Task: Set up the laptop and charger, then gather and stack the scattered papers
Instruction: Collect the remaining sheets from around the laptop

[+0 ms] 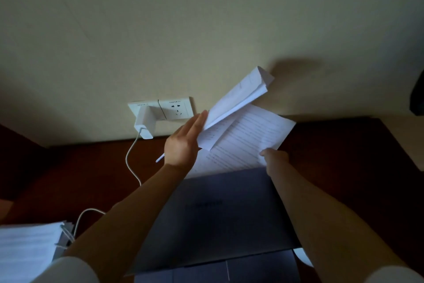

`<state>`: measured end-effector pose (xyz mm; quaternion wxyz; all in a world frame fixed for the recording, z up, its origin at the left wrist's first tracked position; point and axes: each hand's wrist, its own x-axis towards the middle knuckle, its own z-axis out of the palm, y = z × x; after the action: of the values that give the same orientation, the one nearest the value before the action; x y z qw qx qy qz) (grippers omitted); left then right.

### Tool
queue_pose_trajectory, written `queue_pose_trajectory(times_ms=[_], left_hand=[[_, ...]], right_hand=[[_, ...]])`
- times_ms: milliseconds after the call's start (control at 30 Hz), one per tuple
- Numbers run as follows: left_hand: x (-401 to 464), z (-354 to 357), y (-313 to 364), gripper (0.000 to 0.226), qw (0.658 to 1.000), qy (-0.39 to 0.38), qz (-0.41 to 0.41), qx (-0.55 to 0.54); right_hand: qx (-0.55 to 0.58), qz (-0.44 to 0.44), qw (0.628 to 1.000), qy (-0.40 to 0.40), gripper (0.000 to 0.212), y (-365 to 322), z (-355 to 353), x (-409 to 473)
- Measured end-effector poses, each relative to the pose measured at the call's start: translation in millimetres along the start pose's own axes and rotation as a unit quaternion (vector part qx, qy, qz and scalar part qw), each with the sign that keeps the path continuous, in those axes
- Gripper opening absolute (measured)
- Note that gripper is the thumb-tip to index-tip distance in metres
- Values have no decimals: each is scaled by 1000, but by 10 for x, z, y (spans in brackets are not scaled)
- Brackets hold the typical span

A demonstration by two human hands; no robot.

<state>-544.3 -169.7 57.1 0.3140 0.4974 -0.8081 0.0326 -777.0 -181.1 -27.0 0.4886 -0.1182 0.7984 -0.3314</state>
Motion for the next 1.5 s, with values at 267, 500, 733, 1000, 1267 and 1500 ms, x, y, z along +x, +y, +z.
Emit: queue_pose_trajectory(times_ms=[267,500,733,1000,1267,1500], left_hand=[[3,-30,35,66,992,82,-97,-19],[52,-313,53,59,948,170,-258,-69],[-36,-523,13,54,930,202,-290,-103],[-47,-597,21,47,935,191,-272,-123],[-110,-838,172,49,933,157,-287,-151],[-379,-1286,248,54,927,203,-308,-65]], right_hand=[[-36,-194,980,-16,26,18,109,-172],[-54,-300,952,5,25,-67,144,-348],[-28,-347,937,21,28,-131,176,-483],[24,-398,916,41,38,-545,216,-959],[-37,-454,883,114,34,-507,61,-1486],[54,-396,897,189,27,-425,-378,-1950]])
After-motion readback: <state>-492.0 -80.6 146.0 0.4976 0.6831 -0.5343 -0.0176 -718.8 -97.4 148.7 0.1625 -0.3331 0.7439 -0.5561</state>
